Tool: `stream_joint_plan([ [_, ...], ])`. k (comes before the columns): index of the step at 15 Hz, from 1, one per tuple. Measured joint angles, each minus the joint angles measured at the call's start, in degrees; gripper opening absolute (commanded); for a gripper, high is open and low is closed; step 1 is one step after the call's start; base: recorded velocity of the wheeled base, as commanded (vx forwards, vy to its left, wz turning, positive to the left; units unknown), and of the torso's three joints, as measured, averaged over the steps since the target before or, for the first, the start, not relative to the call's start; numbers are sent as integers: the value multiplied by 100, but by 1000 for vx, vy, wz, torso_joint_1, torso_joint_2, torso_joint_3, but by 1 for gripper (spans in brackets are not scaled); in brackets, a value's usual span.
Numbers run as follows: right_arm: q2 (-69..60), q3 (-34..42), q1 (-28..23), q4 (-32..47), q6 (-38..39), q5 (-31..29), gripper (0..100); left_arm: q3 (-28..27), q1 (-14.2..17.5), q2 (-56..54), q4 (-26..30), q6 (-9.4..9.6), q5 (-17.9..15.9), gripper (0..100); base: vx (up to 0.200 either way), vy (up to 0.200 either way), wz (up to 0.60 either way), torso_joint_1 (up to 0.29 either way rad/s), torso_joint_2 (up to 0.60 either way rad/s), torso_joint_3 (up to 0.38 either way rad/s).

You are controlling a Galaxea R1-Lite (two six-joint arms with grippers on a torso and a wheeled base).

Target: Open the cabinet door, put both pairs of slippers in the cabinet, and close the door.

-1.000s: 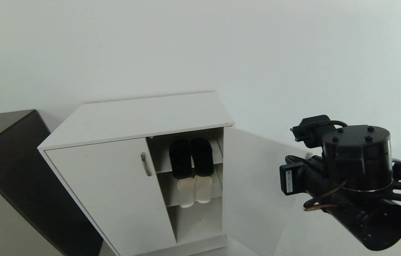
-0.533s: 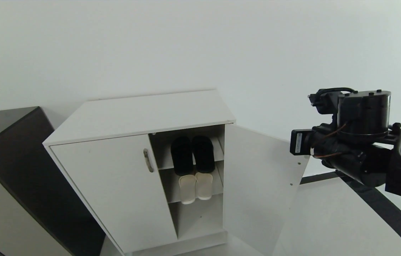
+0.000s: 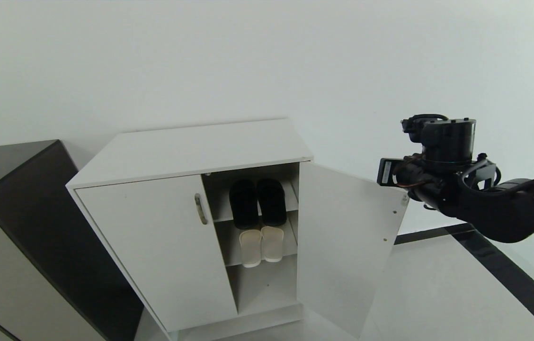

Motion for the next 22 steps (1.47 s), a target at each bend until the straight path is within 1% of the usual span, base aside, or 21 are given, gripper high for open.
stream_joint_plan([
  [7, 624, -355, -250, -17, 6, 57, 0, 0, 0, 0, 2, 0, 0, 0, 0, 0, 0, 0, 0, 0],
  [13, 764, -372, -280, 11, 6, 52, 0, 0, 0, 0, 2, 0, 2, 0, 0, 0, 0, 0, 0, 0],
  [19, 507, 85, -5, 5, 6, 38, 0, 0, 0, 0, 2, 10, 0, 0, 0, 0, 0, 0, 0, 0],
  [22, 224, 483, 356, -6, 30, 18, 0, 0, 0, 0, 2, 10, 0, 0, 0, 0, 0, 0, 0, 0],
])
